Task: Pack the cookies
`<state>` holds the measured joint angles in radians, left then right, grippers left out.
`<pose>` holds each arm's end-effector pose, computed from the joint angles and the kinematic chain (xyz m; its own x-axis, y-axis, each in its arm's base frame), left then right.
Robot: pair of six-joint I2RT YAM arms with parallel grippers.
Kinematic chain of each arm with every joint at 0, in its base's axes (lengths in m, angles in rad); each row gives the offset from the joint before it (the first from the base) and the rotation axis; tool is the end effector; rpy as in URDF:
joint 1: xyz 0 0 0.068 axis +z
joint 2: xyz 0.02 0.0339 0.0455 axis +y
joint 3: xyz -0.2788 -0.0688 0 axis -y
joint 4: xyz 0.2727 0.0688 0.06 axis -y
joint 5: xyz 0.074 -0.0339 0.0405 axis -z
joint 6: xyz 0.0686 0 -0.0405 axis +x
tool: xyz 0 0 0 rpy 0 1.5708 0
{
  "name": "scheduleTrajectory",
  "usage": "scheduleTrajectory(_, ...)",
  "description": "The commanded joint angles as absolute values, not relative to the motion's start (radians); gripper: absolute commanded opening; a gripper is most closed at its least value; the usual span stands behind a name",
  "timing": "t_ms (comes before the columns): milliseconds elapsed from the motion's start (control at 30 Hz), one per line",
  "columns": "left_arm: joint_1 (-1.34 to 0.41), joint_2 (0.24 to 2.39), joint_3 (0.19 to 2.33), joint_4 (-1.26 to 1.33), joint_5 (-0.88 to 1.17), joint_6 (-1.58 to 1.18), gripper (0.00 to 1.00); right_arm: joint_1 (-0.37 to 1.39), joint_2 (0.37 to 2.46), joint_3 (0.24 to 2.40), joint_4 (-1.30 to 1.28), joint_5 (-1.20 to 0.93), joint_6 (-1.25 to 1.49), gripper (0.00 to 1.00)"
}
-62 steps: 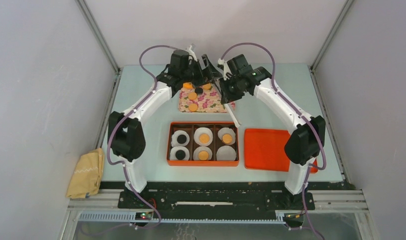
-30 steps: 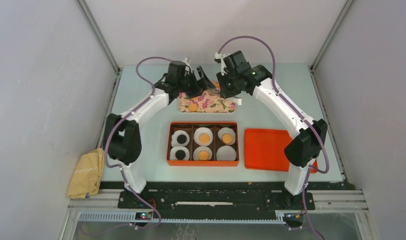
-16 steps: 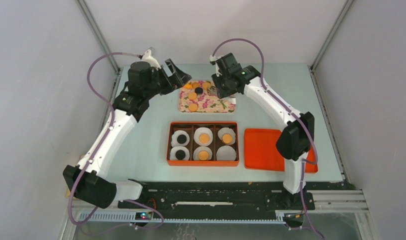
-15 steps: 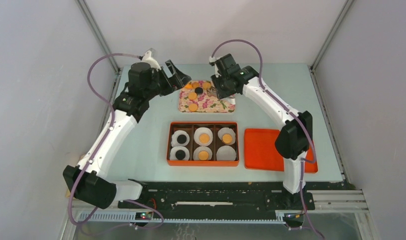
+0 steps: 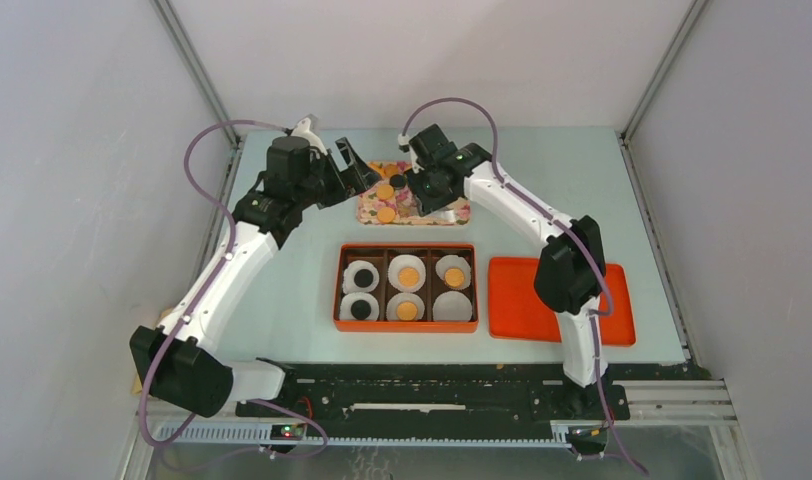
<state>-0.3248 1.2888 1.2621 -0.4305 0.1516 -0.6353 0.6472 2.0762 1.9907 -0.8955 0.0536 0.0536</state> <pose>0.3226 -0.1196 0.3714 -0.6001 -0.4169 -0.6827 0.1090 0.8028 -0.5861 0.4099 0.3052 0.2755 -0.6930 -0.4567 -0.5578 -0.5420 0.8403 -0.0147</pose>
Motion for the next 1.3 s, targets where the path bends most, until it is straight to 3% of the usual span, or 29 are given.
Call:
scheduleTrajectory(0, -0.327, 1.263, 1.249, -0.417, 0.140, -0.608, 0.92, 0.701, 2.044, 2.022, -0.856, 0.042, 0.072, 0.50)
scheduleTrajectory(300, -0.327, 1.253, 1.235, -0.417, 0.141, -0.607, 0.92, 0.748, 2.078, 2.039, -0.848, 0.049, 0.083, 0.57)
scheduleTrajectory(633, -0.327, 1.228, 1.217, -0.416, 0.141, -0.598, 0.92, 0.761, 2.222, 2.213, -0.929, 0.128, 0.092, 0.58)
scheduleTrajectory(800, -0.327, 1.233, 1.213, -0.416, 0.147, -0.593, 0.92, 0.775, 2.236, 2.233, -0.953, 0.181, 0.089, 0.53)
scheduleTrajectory(1067, -0.327, 1.243, 1.202, -0.399, 0.176, -0.603, 0.92, 0.778, 2.227, 2.230, -0.950, 0.245, 0.094, 0.31)
scheduleTrajectory(1267, -0.326, 1.236, 1.201, -0.399, 0.177, -0.599, 0.92, 0.773, 2.200, 2.223, -0.926, 0.261, 0.117, 0.34)
